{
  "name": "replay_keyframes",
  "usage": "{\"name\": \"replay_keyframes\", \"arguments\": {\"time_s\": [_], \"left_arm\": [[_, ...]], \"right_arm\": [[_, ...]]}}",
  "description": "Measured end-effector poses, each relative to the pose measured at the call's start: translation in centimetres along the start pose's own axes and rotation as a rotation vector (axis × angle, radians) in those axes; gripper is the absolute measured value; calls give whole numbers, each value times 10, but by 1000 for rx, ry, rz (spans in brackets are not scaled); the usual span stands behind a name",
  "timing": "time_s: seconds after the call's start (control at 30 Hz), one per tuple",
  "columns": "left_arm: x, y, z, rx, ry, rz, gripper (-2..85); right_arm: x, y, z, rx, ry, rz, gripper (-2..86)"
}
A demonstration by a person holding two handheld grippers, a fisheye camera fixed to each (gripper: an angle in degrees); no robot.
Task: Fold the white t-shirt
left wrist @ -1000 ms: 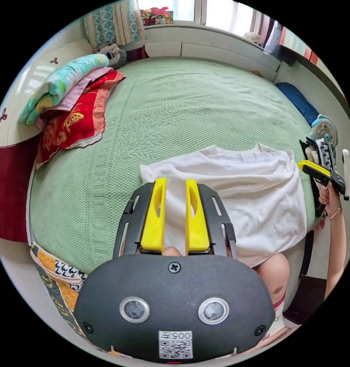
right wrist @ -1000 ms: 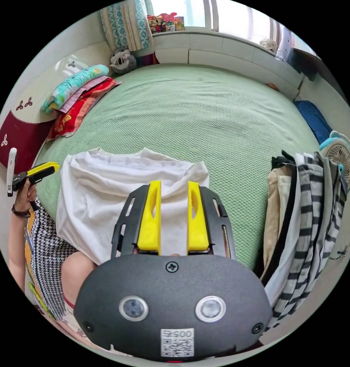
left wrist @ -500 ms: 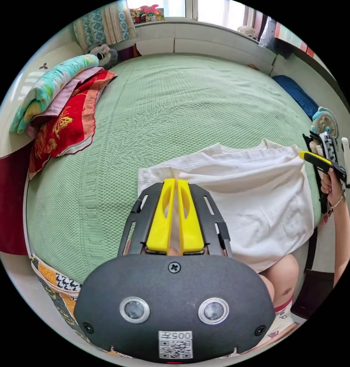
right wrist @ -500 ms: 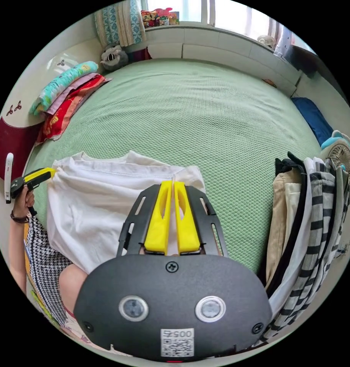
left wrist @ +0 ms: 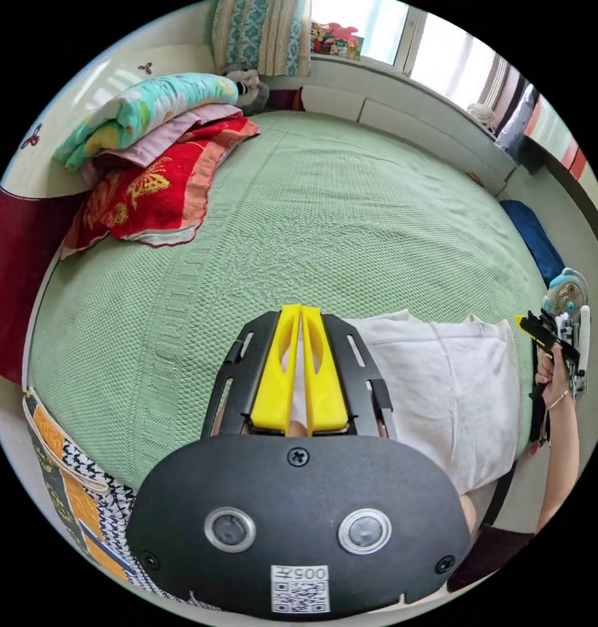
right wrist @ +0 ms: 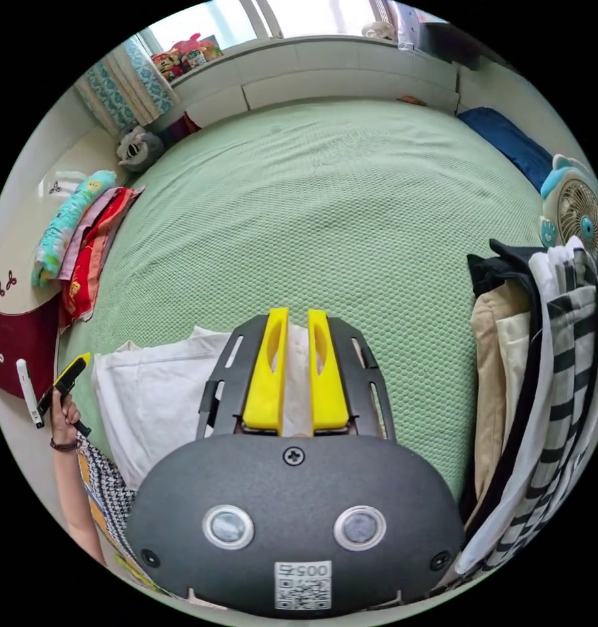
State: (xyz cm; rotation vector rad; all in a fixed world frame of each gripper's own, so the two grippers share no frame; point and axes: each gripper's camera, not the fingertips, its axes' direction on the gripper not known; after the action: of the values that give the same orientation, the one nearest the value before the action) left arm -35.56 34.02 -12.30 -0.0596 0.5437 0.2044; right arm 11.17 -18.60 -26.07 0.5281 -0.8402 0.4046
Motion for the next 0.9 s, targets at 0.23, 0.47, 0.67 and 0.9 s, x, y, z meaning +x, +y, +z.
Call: {"name": "replay_keyframes", "arguments": {"time_s": [0.23,0.47,0.67,0.9], "left_arm": [[19,66,-39,16,19,155,-1],[33,115,6,-123,-77,121,0],[58,118,-57,-35,-185,90,1],[139,153,-112,-19,-22,249,34]], "right_arm": [[-12,71,-45,40,25,-287,50],[-1,108,-5,-83,146,-299,23],[14,112,-38,-29,241,-178,0],[36,168,-91,23,193,-238,41]]}}
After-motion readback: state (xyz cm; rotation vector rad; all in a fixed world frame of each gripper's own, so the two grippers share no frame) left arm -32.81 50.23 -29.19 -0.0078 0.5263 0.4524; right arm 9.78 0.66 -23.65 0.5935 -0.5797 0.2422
